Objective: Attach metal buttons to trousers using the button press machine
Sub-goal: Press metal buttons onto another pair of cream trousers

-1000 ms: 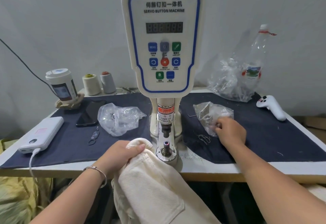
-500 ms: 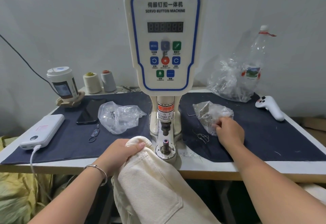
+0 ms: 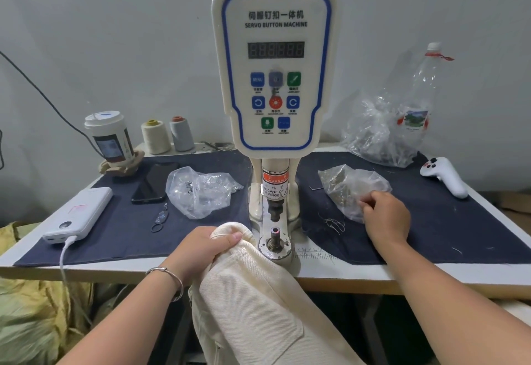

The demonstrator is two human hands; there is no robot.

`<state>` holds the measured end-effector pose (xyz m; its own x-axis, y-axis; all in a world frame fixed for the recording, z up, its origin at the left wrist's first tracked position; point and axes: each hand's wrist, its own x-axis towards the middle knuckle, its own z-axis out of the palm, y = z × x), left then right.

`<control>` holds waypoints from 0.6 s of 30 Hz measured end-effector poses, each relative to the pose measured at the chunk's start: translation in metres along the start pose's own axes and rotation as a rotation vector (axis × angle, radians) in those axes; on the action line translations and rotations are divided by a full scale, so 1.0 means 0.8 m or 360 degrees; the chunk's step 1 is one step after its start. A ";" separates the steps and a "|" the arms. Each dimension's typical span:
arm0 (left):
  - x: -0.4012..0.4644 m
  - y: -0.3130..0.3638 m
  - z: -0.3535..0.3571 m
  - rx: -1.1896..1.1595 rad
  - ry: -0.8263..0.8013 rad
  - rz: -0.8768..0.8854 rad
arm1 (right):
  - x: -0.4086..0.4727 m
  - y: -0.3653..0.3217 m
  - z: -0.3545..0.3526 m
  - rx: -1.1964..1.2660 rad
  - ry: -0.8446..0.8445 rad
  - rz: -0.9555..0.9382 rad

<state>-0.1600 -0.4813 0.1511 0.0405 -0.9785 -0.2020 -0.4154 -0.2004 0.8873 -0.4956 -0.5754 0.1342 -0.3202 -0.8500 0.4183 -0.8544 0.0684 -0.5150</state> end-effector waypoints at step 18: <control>-0.004 0.001 0.001 -0.0010 0.0005 0.0026 | -0.045 -0.025 -0.041 0.1272 -0.0249 0.0217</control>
<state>-0.1611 -0.4780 0.1518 0.0368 -0.9818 -0.1863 -0.4103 -0.1848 0.8930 -0.4804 -0.5292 0.1544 -0.2888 -0.9281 0.2349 -0.2444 -0.1658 -0.9554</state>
